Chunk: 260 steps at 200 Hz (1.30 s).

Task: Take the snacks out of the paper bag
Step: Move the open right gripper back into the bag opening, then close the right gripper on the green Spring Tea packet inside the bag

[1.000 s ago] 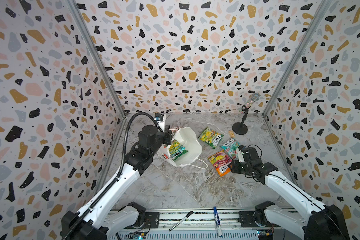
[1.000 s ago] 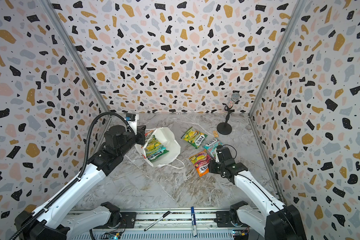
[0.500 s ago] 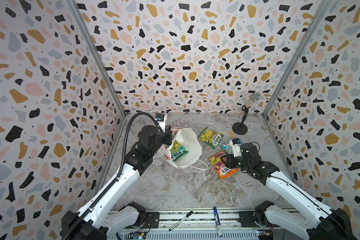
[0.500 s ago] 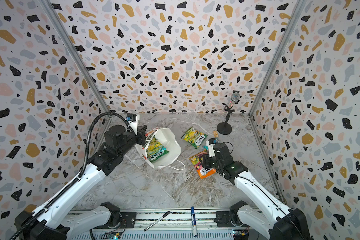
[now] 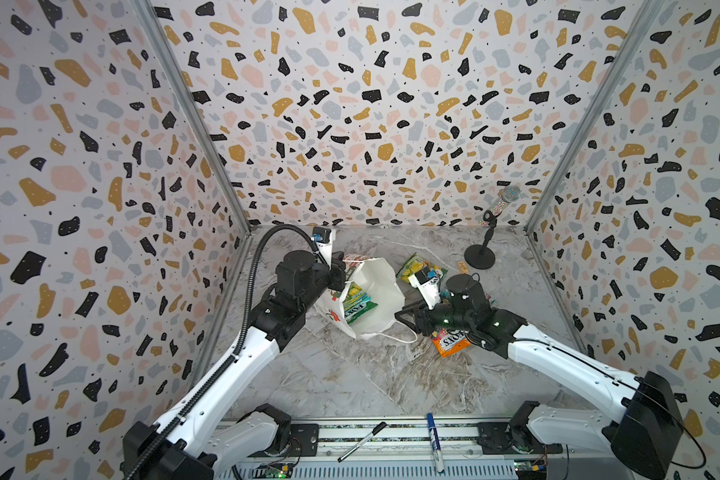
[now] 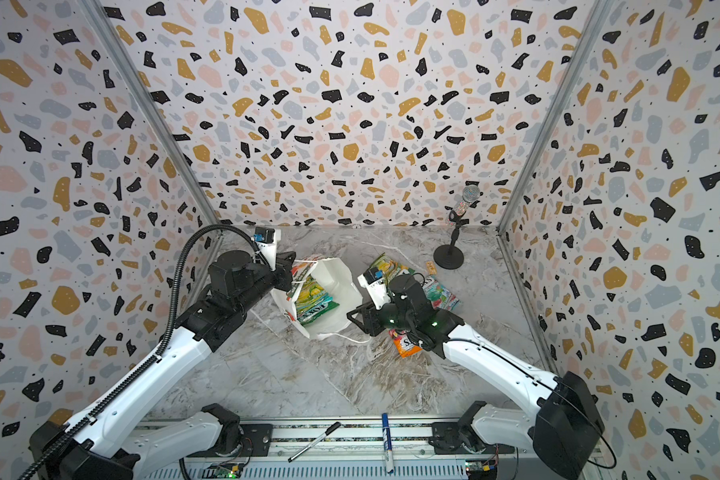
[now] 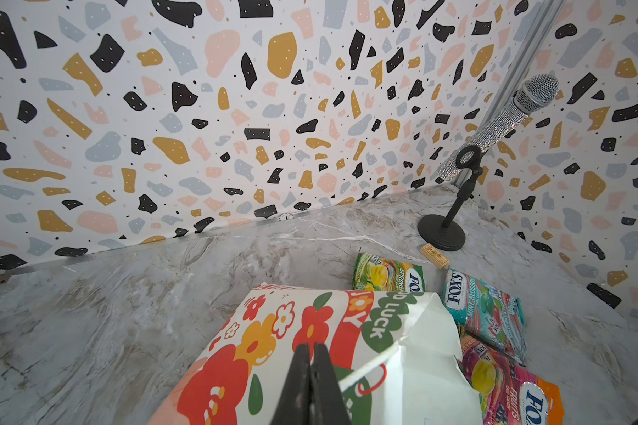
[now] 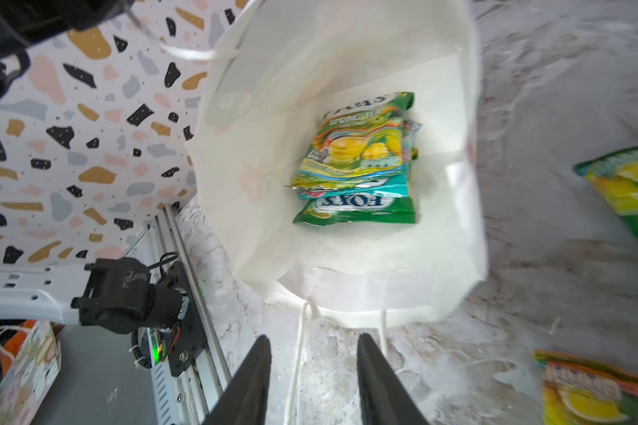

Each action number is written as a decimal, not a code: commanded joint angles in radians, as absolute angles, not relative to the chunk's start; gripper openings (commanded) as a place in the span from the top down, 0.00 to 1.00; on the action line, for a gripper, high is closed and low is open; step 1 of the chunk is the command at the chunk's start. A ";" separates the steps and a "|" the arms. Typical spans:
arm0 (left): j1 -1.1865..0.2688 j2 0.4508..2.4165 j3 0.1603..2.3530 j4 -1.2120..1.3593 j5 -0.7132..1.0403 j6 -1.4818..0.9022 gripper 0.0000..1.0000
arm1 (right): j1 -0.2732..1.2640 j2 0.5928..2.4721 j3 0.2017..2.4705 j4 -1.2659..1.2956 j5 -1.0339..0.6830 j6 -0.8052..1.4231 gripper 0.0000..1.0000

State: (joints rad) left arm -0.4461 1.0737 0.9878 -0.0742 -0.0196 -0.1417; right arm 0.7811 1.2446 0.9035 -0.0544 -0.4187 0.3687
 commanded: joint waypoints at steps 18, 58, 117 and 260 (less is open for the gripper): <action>-0.445 1.056 0.982 -0.034 -0.014 -0.127 1.00 | 0.837 1.369 1.000 -0.014 -0.461 0.317 0.60; -0.445 1.054 0.982 -0.032 -0.007 -0.130 1.00 | 0.853 1.519 1.081 -0.023 -0.436 0.308 0.61; -0.445 1.052 0.980 -0.029 0.001 -0.129 1.00 | 0.857 1.697 1.218 -0.064 -0.288 0.326 0.61; -0.446 1.046 0.974 -0.017 0.038 -0.124 1.00 | 0.861 1.854 1.309 0.044 -0.016 0.541 0.61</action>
State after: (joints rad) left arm -0.4461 1.0706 0.9874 -0.0731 0.0284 -0.1417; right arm 0.8558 1.8515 1.2694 0.0212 -0.0757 0.4908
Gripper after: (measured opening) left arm 0.047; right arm 0.389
